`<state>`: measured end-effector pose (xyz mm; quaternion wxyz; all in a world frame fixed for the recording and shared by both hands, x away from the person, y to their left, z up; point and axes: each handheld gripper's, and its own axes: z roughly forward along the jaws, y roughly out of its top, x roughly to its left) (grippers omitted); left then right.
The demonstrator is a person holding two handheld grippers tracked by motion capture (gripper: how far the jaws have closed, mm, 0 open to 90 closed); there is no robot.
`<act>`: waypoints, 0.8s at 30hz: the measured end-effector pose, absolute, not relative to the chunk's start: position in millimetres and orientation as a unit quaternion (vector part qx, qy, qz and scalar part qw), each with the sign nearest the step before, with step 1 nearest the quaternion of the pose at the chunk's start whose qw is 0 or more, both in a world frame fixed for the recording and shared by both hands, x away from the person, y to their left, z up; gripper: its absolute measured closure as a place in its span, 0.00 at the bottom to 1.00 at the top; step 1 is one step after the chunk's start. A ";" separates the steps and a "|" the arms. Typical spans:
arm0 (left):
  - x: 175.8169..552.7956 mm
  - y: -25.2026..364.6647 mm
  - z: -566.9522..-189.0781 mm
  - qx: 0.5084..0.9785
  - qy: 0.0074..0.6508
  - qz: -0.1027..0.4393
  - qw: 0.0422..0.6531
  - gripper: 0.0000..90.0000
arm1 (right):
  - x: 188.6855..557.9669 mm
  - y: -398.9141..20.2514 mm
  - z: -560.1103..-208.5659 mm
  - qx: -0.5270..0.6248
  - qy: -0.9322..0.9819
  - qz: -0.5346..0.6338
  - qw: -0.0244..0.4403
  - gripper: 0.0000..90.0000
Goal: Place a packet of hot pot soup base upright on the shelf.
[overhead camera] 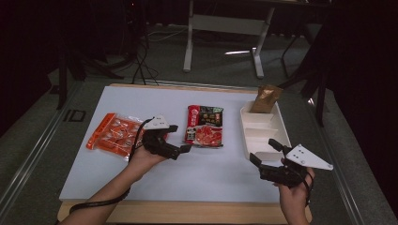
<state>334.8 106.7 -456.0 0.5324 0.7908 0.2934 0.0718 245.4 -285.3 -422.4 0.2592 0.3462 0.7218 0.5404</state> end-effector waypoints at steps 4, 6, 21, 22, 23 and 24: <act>344.8 102.9 -452.6 0.790 0.299 0.071 0.531 0.04 | 243.4 -285.0 -423.9 0.345 0.726 0.539 0.253 0.14; 356.7 96.8 -449.5 0.794 0.302 0.082 0.522 0.05 | 240.9 -283.4 -424.4 0.338 0.726 0.545 0.250 0.12; 412.0 90.1 -454.6 0.787 0.344 0.099 0.502 0.22 | 240.3 -277.5 -428.7 0.337 0.732 0.535 0.252 0.12; 415.3 90.7 -455.8 0.788 0.346 0.098 0.500 0.24 | 240.4 -277.3 -429.1 0.335 0.733 0.538 0.248 0.12; 419.7 90.7 -457.6 0.785 0.355 0.103 0.498 0.24 | 240.5 -276.8 -429.4 0.334 0.734 0.537 0.249 0.12; 424.4 91.3 -459.4 0.784 0.358 0.101 0.497 0.24 | 240.5 -276.8 -429.4 0.334 0.734 0.537 0.249 0.12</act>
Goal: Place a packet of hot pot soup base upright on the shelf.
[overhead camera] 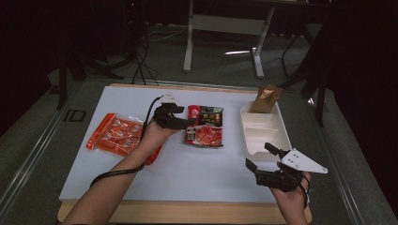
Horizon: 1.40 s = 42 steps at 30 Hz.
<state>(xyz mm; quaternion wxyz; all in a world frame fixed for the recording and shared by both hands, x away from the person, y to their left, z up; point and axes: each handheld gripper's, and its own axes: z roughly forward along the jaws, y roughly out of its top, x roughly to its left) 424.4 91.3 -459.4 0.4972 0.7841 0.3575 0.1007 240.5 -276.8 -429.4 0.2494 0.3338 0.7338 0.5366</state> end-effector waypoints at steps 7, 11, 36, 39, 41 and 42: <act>450.3 87.1 -473.4 0.785 0.388 0.098 0.474 0.30 | 239.4 -275.6 -429.2 0.326 0.736 0.539 0.248 0.15; 463.0 82.7 -482.9 0.786 0.402 0.094 0.459 0.36 | 238.4 -275.0 -428.4 0.322 0.737 0.539 0.249 0.15; 507.9 60.3 -525.9 0.778 0.475 0.085 0.403 0.50 | 242.0 -269.6 -438.4 0.313 0.755 0.528 0.230 0.15; 512.0 58.5 -527.5 0.773 0.485 0.085 0.400 0.50 | 241.9 -269.1 -438.7 0.312 0.756 0.527 0.230 0.15; 515.6 58.7 -531.0 0.777 0.487 0.087 0.390 0.50 | 241.7 -268.7 -438.9 0.311 0.757 0.526 0.231 0.15; 517.8 58.8 -534.0 0.777 0.490 0.086 0.385 0.51 | 241.9 -268.3 -439.3 0.310 0.758 0.525 0.231 0.15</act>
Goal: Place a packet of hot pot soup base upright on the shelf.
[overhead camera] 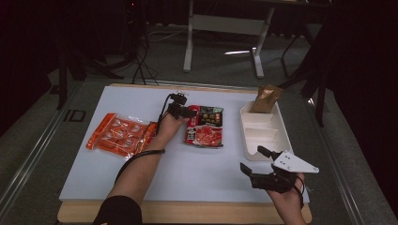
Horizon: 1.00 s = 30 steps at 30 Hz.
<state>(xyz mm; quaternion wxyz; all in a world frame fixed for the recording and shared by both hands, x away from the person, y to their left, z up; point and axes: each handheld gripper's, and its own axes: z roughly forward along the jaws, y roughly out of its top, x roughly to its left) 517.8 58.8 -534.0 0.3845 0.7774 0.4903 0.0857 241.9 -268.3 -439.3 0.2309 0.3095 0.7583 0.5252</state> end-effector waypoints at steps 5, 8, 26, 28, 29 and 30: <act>524.9 55.4 -542.7 0.774 0.501 0.081 0.379 0.51 | 242.7 -268.4 -440.9 0.311 0.760 0.523 0.227 0.15; 528.8 53.8 -543.3 0.768 0.508 0.076 0.383 0.53 | 243.1 -267.6 -441.6 0.310 0.763 0.522 0.223 0.16; 528.4 40.0 -539.0 0.798 0.485 0.109 0.341 0.90 | 246.8 -265.9 -443.6 0.309 0.767 0.519 0.215 0.16; 527.9 39.3 -537.3 0.798 0.485 0.110 0.341 0.93 | 247.7 -265.5 -444.3 0.310 0.767 0.519 0.213 0.16; 527.3 39.4 -536.6 0.795 0.488 0.109 0.343 0.95 | 248.6 -265.3 -444.5 0.312 0.767 0.519 0.211 0.16; 526.9 39.5 -536.1 0.793 0.489 0.109 0.346 0.95 | 248.6 -265.3 -444.5 0.312 0.767 0.519 0.211 0.16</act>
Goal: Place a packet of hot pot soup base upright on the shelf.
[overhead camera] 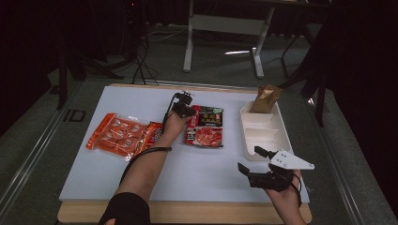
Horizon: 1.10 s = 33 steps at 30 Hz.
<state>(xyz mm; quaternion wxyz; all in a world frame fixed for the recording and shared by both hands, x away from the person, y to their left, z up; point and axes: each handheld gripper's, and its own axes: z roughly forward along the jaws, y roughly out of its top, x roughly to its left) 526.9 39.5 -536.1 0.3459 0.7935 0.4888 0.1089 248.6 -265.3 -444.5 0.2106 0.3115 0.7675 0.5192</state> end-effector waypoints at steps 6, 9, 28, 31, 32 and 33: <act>521.1 42.1 -525.9 0.788 0.484 0.112 0.363 0.97 | 248.4 -264.5 -444.2 0.311 0.768 0.519 0.210 0.17; 515.3 45.7 -516.5 0.786 0.480 0.112 0.373 0.97 | 248.0 -264.0 -443.3 0.311 0.766 0.521 0.212 0.17; 473.9 48.1 -475.0 0.761 0.453 0.144 0.441 0.98 | 248.0 -267.6 -438.2 0.319 0.759 0.527 0.212 0.12; 465.9 49.1 -470.8 0.757 0.444 0.149 0.455 0.98 | 247.2 -269.3 -436.9 0.316 0.759 0.530 0.210 0.12; 464.3 49.4 -469.5 0.756 0.444 0.148 0.458 0.98 | 247.4 -269.7 -436.5 0.316 0.759 0.530 0.210 0.12; 461.7 49.8 -467.3 0.754 0.440 0.146 0.465 0.98 | 247.8 -270.0 -436.4 0.314 0.759 0.531 0.208 0.12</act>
